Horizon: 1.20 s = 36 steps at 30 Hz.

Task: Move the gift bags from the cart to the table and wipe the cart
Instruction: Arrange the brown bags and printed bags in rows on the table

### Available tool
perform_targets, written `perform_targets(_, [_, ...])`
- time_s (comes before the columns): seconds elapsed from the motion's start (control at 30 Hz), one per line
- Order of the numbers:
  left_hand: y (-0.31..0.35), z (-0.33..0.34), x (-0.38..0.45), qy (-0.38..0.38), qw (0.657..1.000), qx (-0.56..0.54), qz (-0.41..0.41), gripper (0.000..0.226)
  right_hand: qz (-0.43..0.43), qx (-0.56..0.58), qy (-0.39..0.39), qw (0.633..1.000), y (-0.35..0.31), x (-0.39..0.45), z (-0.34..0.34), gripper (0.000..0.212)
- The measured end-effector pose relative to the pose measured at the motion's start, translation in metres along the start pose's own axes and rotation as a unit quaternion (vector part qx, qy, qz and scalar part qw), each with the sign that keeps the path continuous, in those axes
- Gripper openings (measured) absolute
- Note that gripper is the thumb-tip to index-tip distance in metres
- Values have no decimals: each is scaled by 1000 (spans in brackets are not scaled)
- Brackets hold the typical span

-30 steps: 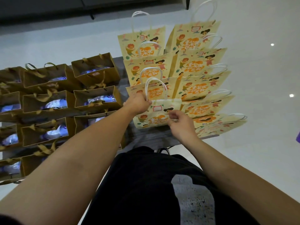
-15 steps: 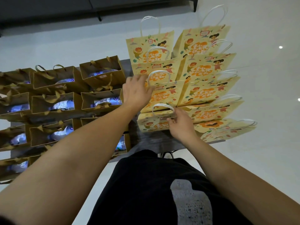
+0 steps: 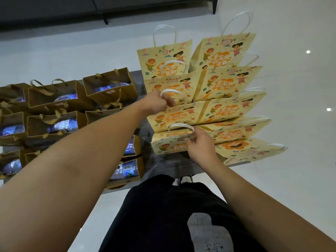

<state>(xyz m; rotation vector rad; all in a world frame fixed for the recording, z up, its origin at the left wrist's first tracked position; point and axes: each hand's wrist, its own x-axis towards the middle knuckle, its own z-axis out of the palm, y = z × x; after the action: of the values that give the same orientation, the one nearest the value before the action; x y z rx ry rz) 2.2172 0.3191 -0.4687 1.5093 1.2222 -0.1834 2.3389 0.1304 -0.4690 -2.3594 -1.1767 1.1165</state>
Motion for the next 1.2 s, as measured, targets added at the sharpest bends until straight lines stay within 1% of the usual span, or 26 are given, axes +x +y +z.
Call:
perform_targets(0.03, [3, -7, -2, -49, 999, 13, -6, 45, 4, 5, 2, 1000, -1, 1, 0, 41])
perform_targets(0.07, [4, -14, -3, -72, 997, 39, -11, 43, 8, 9, 5, 1000, -1, 3, -1, 41])
perform_targets(0.1, [3, -18, -2, -51, 997, 63, -8, 37, 11, 11, 8, 1000, -2, 4, 0, 41])
perform_targets(0.13, [3, -22, -1, 18, 997, 80, 2, 29, 15, 13, 12, 1000, -2, 5, 0, 41])
perform_targets(0.17, [2, -23, 1, 120, 989, 85, 20, 23, 20, 16, 14, 1000, -2, 5, 1, 41])
perform_targets(0.2, [2, -22, 1, 224, 971, 74, 43, 19, 27, 23, 14, 999, -3, 5, 2, 40])
perform_targets(0.23, [3, -21, 3, 305, 949, 49, 63, 17, 35, 32, 11, 999, -3, 5, 3, 40])
perform_targets(0.27, [4, -20, 8, 359, 930, 30, 73, 17, 40, 40, 7, 998, -3, 5, 5, 40])
perform_targets(0.3, [5, -19, 14, 393, 916, 32, 80, 21, 42, 46, 4, 998, -3, 4, 6, 40])
perform_targets(0.33, [7, -19, 23, 405, 909, 57, 81, 27, 41, 49, 5, 998, -3, 4, 7, 40])
perform_targets(0.37, [9, -20, 32, 394, 910, 100, 82, 33, 40, 51, 9, 998, -2, 5, 7, 39])
perform_targets(0.4, [11, -22, 42, 363, 915, 158, 83, 37, 39, 52, 13, 998, -2, 5, 8, 39])
perform_targets(0.47, [14, -27, 62, 268, 927, 253, 73, 35, 38, 54, 18, 998, -2, 7, 8, 39])
perform_targets(0.5, [15, -29, 70, 225, 934, 270, 61, 33, 37, 52, 20, 998, -1, 8, 9, 39])
perform_targets(0.53, [16, -31, 76, 198, 942, 269, 47, 30, 37, 52, 22, 998, -1, 9, 10, 39])
perform_targets(0.6, [15, -37, 89, 198, 947, 251, 31, 27, 40, 60, 28, 997, 0, 12, 13, 38])
perform_targets(0.7, [16, -45, 100, 202, 946, 252, 10, 29, 47, 62, 31, 996, -1, 17, 15, 37])
perform_targets(0.77, [18, -49, 105, 191, 950, 249, 3, 29, 49, 57, 34, 997, -4, 20, 14, 36])
perform_targets(0.9, [22, -53, 107, 167, 967, 194, -4, 20, 57, 57, 42, 996, -11, 25, 11, 36])
perform_targets(1.03, [23, -53, 105, 164, 971, 175, -17, 21, 65, 61, 38, 995, -14, 27, 9, 37])
perform_targets(1.13, [25, -55, 97, 148, 973, 175, 4, 22, 56, 106, 34, 992, -12, 17, 2, 43])
perform_targets(1.2, [25, -61, 88, 103, 980, 171, 15, 15, 52, 175, 68, 981, -8, 6, -5, 47])
